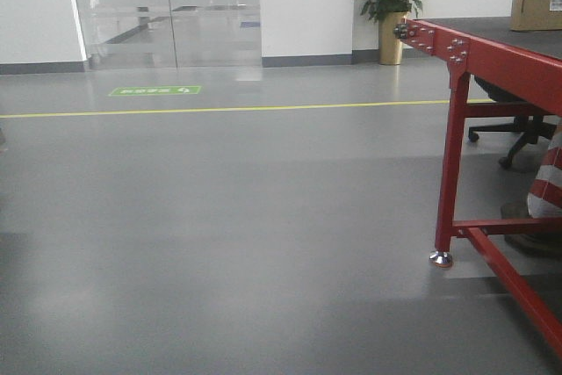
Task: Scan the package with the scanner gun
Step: 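Drive the base forward and turn toward the red-framed table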
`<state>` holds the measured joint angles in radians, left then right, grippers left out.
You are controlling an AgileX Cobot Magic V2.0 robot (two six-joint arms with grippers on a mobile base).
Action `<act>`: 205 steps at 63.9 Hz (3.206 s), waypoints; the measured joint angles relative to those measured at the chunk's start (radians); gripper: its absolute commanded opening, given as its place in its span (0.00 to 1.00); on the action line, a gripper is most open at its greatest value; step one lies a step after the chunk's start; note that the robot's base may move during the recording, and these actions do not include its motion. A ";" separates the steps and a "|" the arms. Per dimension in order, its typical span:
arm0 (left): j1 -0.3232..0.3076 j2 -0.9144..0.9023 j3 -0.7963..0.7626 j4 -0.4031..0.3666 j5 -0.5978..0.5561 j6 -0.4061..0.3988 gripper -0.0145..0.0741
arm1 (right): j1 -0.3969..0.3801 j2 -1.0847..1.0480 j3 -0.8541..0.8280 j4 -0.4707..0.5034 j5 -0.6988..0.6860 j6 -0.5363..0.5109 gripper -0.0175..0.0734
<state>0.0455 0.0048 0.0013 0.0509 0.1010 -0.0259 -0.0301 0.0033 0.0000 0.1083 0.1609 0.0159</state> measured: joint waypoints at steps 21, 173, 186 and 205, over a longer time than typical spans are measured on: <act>0.000 0.000 0.000 0.000 0.000 0.000 0.04 | 0.000 0.000 0.000 0.000 0.000 0.000 0.01; -0.084 0.000 0.001 0.000 0.000 0.000 0.04 | -0.020 0.000 0.000 0.000 0.000 0.000 0.01; -0.082 0.000 0.001 0.000 -0.001 0.000 0.04 | -0.020 0.000 0.000 0.000 0.000 0.000 0.01; -0.080 0.000 0.001 0.000 -0.001 0.000 0.04 | -0.020 0.000 0.000 0.000 0.000 0.000 0.01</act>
<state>-0.0349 0.0043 0.0027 0.0509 0.1003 -0.0259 -0.0496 0.0033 0.0000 0.1083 0.1609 0.0159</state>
